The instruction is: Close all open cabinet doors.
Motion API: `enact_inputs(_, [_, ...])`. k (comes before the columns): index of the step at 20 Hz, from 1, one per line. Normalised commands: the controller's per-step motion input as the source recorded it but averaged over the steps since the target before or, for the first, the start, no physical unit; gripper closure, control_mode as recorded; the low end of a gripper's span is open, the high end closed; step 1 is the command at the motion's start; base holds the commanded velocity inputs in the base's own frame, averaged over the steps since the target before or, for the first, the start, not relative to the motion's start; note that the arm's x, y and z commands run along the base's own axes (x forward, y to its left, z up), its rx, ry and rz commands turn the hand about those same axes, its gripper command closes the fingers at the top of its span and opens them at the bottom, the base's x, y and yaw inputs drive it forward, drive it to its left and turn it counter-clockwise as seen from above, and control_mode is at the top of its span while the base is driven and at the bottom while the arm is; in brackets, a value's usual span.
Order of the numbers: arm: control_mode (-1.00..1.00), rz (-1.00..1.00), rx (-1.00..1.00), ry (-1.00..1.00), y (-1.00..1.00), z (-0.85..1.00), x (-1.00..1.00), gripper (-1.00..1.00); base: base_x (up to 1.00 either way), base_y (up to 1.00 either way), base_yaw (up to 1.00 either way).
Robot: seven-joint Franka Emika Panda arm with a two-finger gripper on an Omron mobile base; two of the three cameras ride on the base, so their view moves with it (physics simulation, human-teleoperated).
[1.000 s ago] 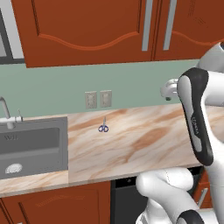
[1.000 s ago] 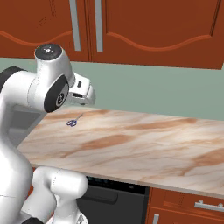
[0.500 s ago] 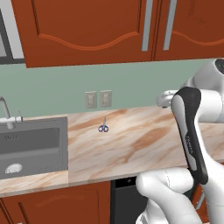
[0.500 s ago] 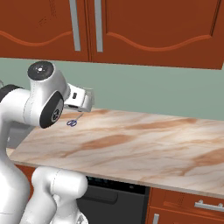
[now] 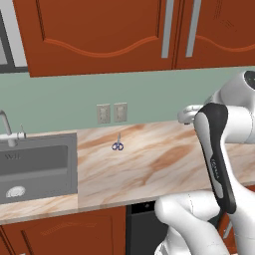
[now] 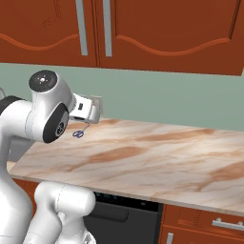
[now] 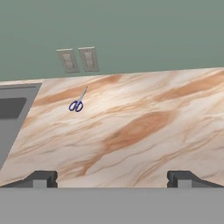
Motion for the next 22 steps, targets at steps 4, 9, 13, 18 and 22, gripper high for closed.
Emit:
enact_inputs(4, [-1.00, 0.00, 0.00, 0.00, 0.00, 0.00, 0.00, -1.00, 0.00, 0.00, 0.00])
enact_inputs(9, [-1.00, 0.00, 0.00, 0.00, 0.00, 0.00, 0.00, -1.00, 0.00, 0.00, 0.00])
enact_inputs(13, [-1.00, 0.00, 0.00, 0.00, 0.00, 0.00, 0.00, -1.00, 0.00, 0.00, 0.00])
enact_inputs(18, [-1.00, 0.00, 0.00, 0.00, 0.00, 0.00, 0.00, -1.00, 0.00, 0.00, 0.00])
enact_inputs(22, [1.00, 0.00, 0.00, 0.00, 0.00, 0.00, 0.00, -1.00, 0.00, 0.00, 0.00])
